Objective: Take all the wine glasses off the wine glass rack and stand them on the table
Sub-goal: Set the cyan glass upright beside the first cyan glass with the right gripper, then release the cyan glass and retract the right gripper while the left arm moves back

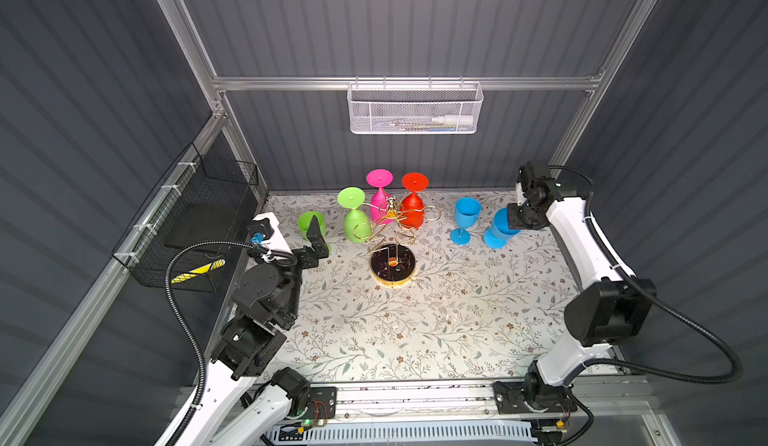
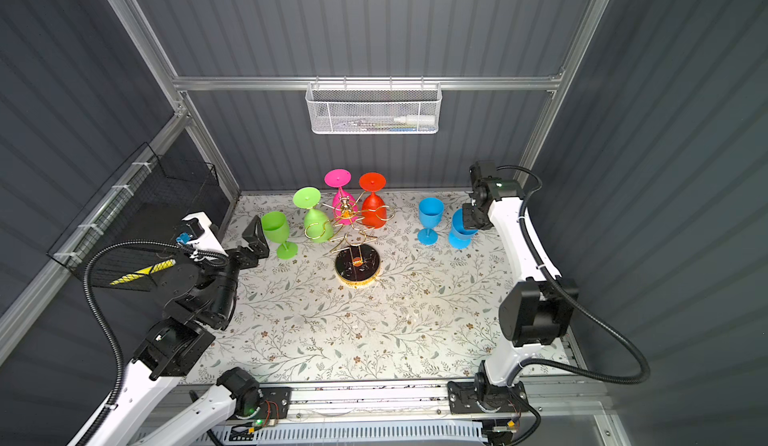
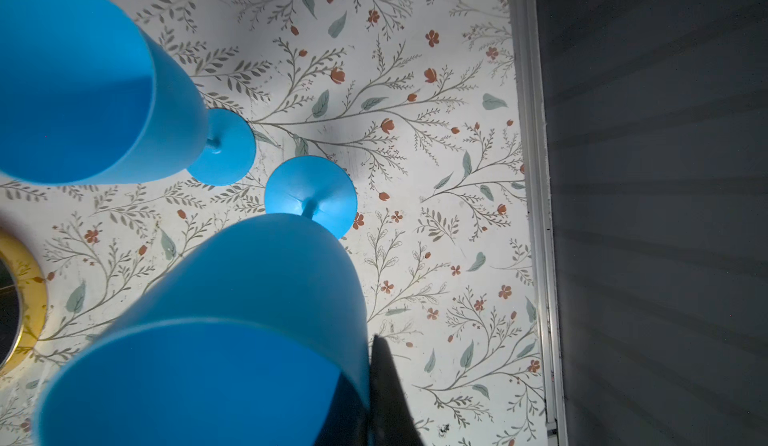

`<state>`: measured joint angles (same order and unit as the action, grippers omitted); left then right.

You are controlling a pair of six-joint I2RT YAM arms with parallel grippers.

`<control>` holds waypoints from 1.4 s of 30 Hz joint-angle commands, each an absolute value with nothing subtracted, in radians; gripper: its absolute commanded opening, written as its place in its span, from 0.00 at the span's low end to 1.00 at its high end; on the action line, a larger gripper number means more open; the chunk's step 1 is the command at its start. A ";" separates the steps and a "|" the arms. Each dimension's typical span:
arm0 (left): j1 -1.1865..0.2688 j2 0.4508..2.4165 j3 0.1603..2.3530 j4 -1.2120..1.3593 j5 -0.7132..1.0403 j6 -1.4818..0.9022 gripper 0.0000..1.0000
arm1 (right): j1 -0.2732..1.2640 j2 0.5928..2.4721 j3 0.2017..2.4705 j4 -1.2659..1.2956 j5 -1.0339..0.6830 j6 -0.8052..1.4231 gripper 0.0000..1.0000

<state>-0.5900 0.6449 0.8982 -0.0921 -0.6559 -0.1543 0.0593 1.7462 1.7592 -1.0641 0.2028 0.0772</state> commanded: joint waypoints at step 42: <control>-0.581 0.805 1.010 -0.190 -0.533 -0.208 0.93 | -0.062 1.529 1.643 -0.749 -0.225 0.207 0.52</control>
